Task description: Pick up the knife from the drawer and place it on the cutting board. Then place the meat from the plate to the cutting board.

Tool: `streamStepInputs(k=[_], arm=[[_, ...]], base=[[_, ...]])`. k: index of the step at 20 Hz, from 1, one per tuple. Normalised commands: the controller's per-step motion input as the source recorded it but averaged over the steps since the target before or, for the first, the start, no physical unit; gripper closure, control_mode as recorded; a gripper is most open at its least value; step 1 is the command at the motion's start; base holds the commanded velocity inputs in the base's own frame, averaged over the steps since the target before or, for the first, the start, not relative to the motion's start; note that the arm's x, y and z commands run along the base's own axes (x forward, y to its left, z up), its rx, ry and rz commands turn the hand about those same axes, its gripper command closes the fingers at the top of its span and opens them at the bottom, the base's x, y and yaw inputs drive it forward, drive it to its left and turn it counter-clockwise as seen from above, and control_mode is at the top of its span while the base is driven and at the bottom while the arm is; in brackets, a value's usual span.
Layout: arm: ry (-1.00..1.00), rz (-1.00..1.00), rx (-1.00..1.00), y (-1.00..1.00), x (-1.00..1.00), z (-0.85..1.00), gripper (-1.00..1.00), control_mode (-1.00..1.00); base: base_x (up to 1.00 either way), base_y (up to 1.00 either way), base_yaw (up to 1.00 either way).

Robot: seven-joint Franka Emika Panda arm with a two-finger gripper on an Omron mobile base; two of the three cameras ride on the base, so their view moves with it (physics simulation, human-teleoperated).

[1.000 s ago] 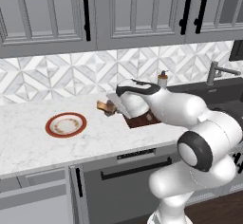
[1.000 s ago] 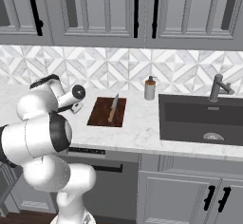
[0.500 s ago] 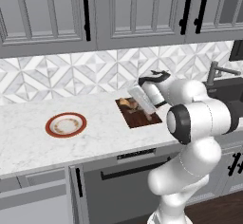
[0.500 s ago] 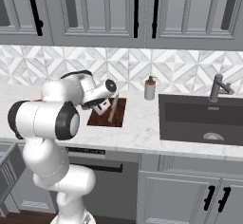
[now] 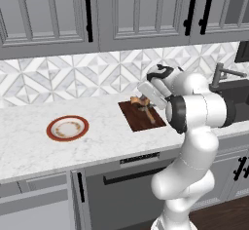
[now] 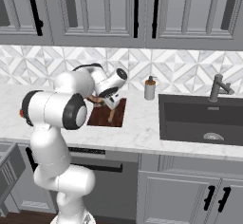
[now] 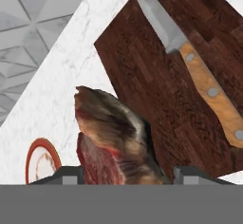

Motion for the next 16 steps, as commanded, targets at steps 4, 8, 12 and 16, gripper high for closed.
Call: streamStepInputs(k=[4, 8, 12, 16], arm=[[0.09, 0.0, 0.0, -0.09, 0.44, -0.36, 1.0, -1.0], [0.04, 0.0, 0.0, 0.0, 0.18, -0.33, 1.0, -1.0], [0.0, 0.0, 0.0, 0.0, 0.14, -0.2, 1.0, -1.0], [0.0, 0.0, -0.01, 0.0, 0.18, -0.18, 1.0, -1.0]], base=[[0.0, 0.0, 0.0], [0.0, 0.0, 0.0], [0.0, 0.0, 0.0], [0.0, 0.0, 0.0]])
